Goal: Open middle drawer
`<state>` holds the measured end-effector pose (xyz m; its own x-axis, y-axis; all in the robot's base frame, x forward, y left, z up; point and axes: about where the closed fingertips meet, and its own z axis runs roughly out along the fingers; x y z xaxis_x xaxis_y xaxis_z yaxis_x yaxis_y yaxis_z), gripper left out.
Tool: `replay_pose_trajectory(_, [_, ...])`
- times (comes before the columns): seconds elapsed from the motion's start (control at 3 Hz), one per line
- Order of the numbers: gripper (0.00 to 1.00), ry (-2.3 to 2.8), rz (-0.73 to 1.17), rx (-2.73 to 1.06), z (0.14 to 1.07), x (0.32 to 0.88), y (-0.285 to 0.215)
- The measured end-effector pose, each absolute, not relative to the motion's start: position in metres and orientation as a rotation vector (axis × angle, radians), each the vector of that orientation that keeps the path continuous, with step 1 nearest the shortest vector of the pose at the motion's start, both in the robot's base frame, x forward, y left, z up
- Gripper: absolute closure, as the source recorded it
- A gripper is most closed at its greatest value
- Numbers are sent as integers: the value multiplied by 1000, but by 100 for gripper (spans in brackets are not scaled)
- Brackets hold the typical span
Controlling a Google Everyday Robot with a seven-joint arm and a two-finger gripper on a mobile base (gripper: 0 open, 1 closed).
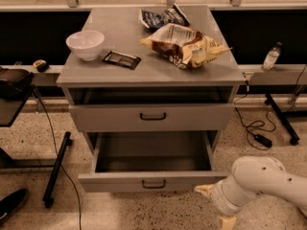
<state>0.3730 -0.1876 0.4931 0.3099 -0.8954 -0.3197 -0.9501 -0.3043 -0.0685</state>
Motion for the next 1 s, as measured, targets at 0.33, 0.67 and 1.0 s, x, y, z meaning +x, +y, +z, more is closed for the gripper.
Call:
replay_pose_trajectory(0.33, [25,1674,302,-2357,510,391,-185])
replay_pose_trajectory(0.67, [49,1711,325,-2339,514,427,-176])
replay_pose_trajectory(1.0, [72,1779,347,-2274,512,467,-155])
